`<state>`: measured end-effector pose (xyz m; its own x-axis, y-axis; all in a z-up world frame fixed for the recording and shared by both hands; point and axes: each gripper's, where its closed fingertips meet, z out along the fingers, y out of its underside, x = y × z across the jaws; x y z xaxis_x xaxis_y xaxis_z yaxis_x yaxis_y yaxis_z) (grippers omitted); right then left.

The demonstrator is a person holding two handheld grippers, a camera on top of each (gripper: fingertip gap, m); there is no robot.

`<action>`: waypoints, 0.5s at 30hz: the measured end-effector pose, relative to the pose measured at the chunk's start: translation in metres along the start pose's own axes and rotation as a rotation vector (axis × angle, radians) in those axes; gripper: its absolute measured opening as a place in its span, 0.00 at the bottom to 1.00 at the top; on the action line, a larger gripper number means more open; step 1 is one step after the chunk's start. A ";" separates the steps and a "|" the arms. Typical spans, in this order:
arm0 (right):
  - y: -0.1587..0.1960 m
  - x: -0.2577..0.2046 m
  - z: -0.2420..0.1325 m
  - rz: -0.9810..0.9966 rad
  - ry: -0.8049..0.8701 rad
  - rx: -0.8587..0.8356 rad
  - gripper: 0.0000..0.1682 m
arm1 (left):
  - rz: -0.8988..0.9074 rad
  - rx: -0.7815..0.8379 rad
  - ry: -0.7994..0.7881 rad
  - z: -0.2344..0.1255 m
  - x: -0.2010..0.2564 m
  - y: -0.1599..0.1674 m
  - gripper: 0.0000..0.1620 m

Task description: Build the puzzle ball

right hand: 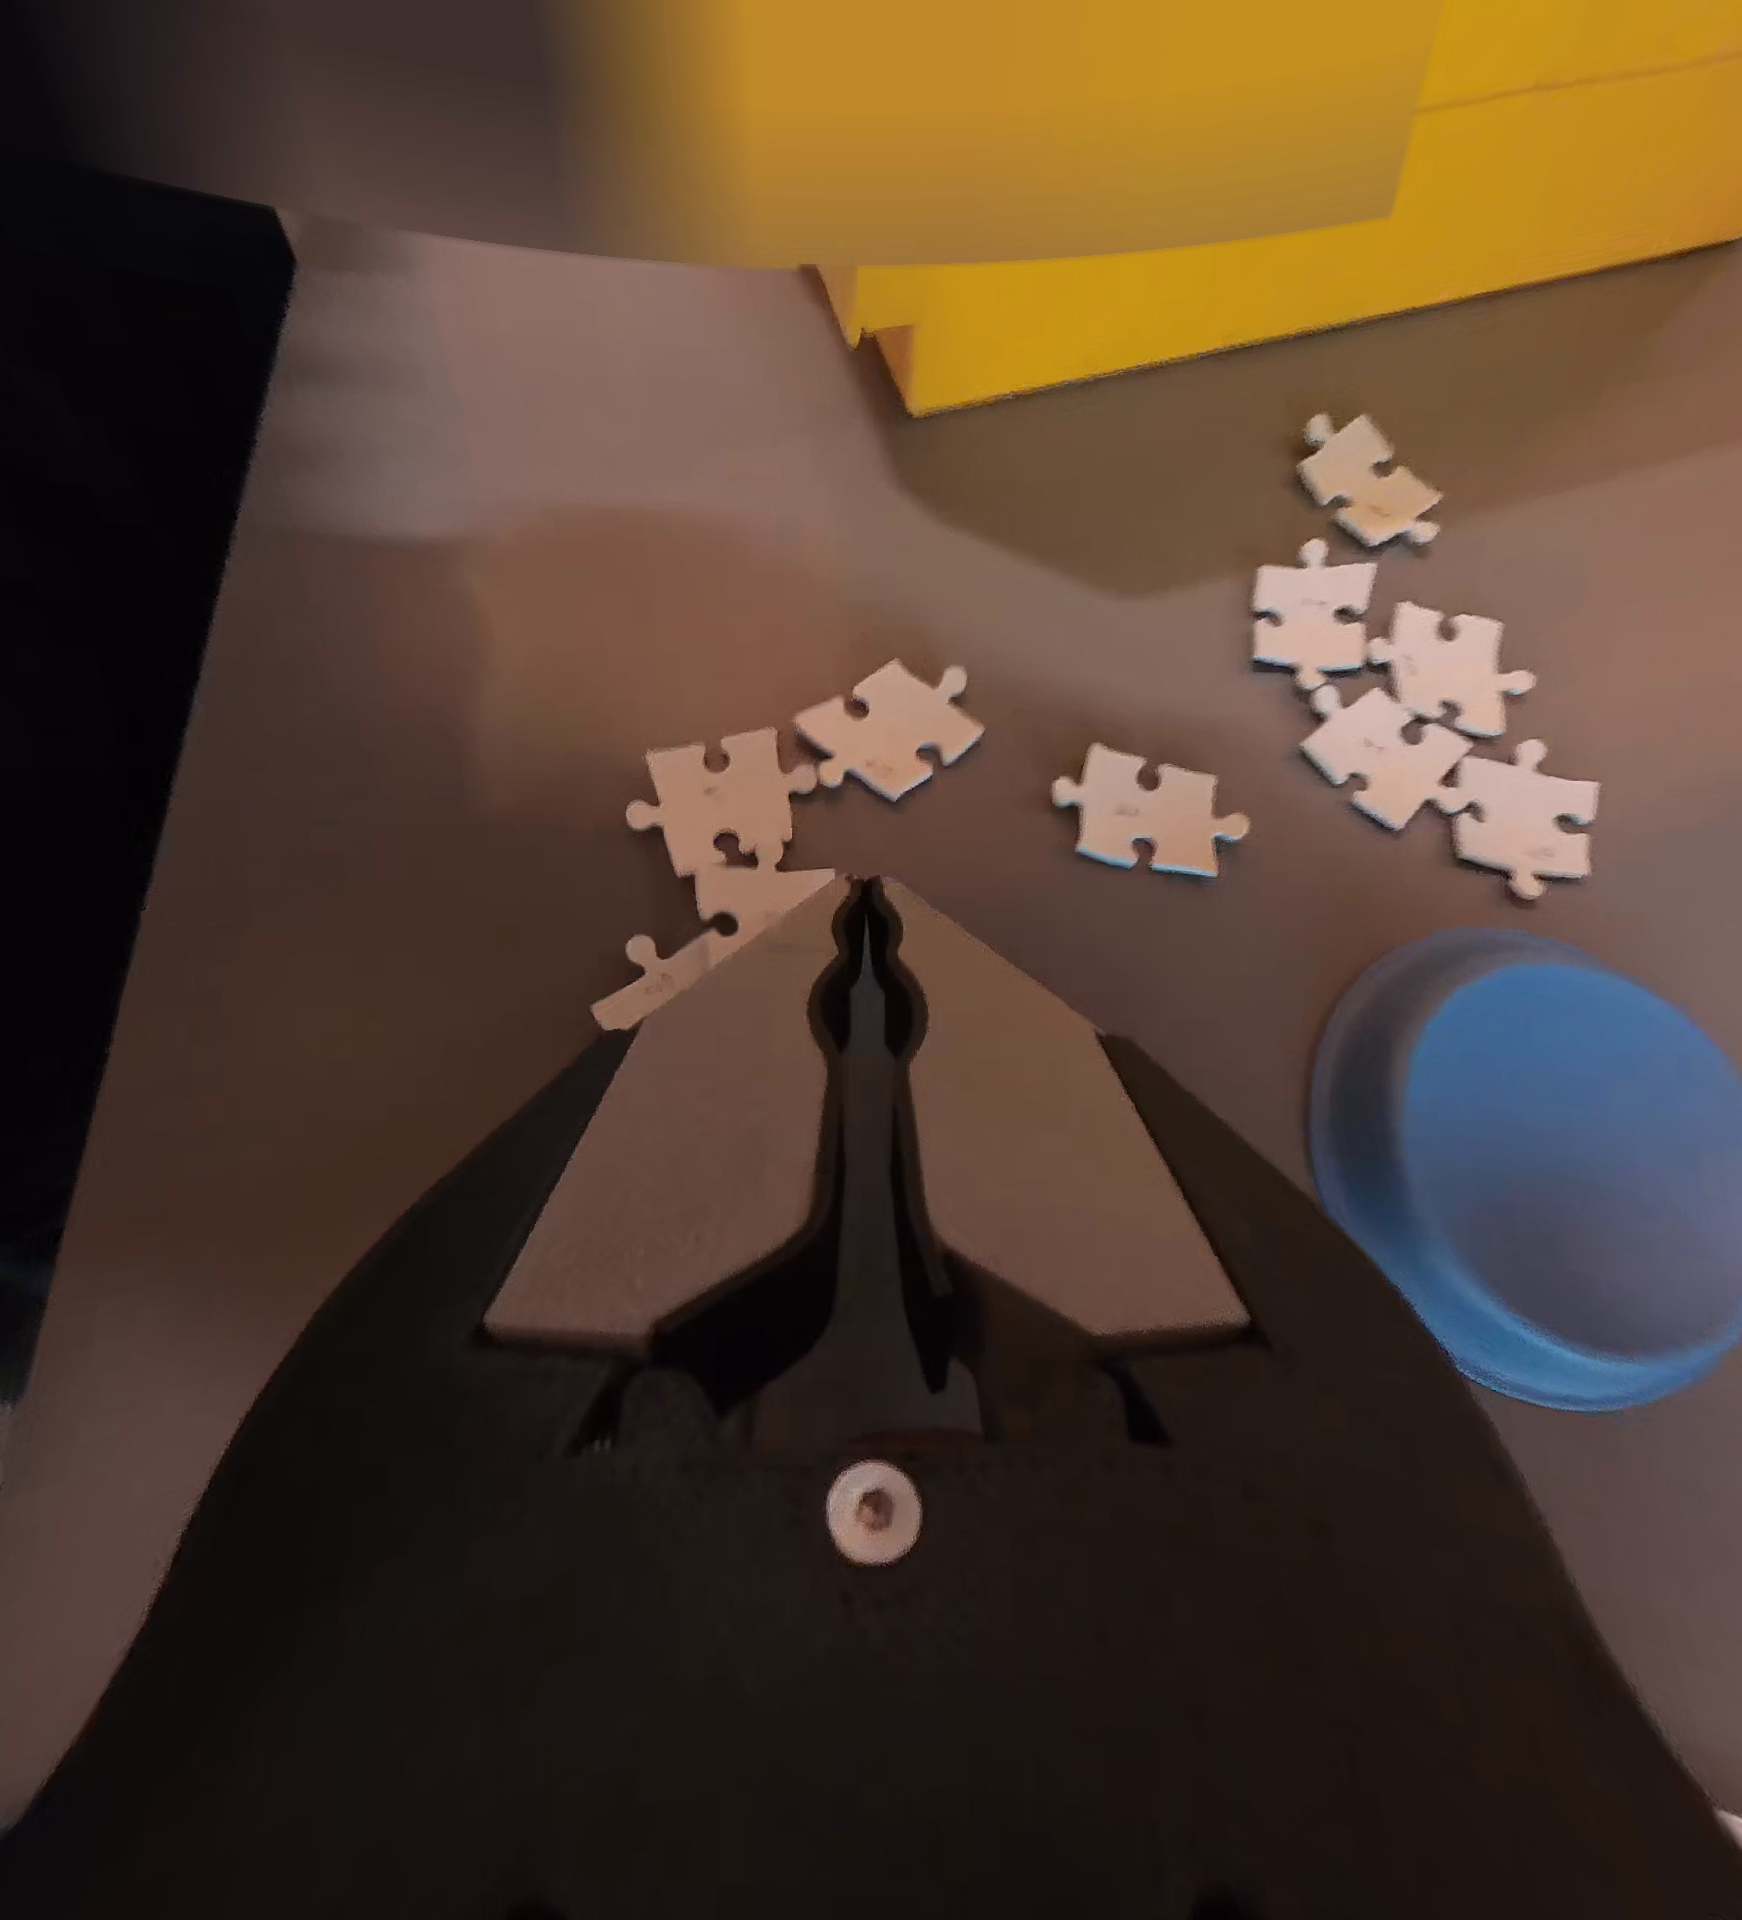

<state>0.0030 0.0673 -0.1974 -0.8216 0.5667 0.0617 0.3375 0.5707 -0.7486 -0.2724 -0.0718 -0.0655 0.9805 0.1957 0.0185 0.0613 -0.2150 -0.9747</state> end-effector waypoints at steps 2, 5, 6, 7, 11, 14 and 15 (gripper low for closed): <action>-0.010 0.007 -0.007 0.034 0.025 0.078 0.00 | -0.001 0.000 0.000 0.000 0.000 0.000 0.07; -0.016 0.028 -0.016 0.065 0.133 0.129 0.00 | -0.002 0.000 0.001 0.000 0.000 0.000 0.07; -0.016 0.033 -0.017 0.068 0.164 0.134 0.00 | -0.001 0.000 0.001 0.000 0.000 0.000 0.07; -0.017 0.039 -0.019 0.073 0.195 0.140 0.00 | -0.001 0.000 0.000 0.000 0.000 0.000 0.07; -0.019 0.052 -0.021 0.104 0.262 0.172 0.00 | 0.000 0.002 0.000 0.000 0.000 0.000 0.07; -0.015 0.060 -0.020 0.136 0.295 0.165 0.00 | 0.005 0.005 -0.001 0.000 0.000 0.000 0.07; -0.014 0.063 -0.020 0.145 0.305 0.161 0.00 | 0.006 0.005 -0.002 0.000 0.000 0.000 0.07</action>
<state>-0.0439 0.1067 -0.1700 -0.5877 0.7996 0.1235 0.3434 0.3847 -0.8568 -0.2721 -0.0720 -0.0649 0.9806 0.1958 0.0121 0.0542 -0.2113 -0.9759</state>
